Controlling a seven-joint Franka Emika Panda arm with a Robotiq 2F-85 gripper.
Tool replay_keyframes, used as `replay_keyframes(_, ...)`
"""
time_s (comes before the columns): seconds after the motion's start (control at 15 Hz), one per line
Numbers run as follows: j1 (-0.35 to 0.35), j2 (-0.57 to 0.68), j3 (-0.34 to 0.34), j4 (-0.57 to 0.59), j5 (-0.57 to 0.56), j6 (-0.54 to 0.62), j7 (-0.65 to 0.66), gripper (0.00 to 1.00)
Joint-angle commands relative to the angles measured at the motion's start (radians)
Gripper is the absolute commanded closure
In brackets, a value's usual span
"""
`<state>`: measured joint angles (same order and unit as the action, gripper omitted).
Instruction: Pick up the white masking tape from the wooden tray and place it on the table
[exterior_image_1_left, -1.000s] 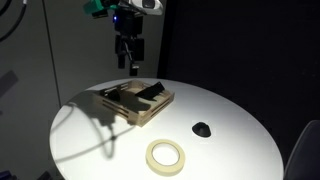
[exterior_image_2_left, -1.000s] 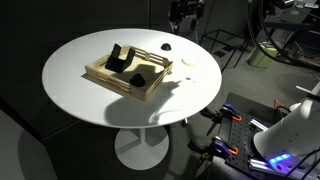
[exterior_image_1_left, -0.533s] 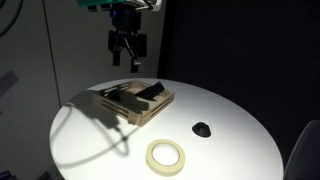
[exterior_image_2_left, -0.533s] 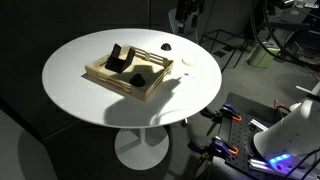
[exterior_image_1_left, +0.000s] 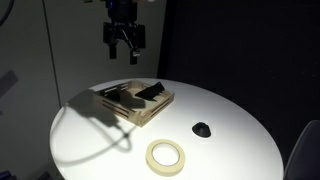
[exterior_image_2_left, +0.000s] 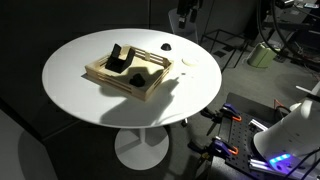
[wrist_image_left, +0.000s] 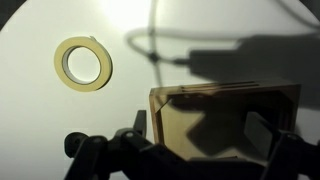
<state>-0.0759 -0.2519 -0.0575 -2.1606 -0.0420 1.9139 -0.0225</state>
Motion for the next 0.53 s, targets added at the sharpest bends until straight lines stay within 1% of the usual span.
replay_keyframes(0.0,0.009,-0.021,0.001,0.013,-0.003,-0.029,0.0,0.0)
replay_keyframes(0.07,0.009,-0.008,-0.002,0.002,-0.001,-0.003,0.0,0.0)
replay_keyframes(0.47,0.009,-0.004,-0.002,-0.001,-0.001,-0.003,0.0,0.0)
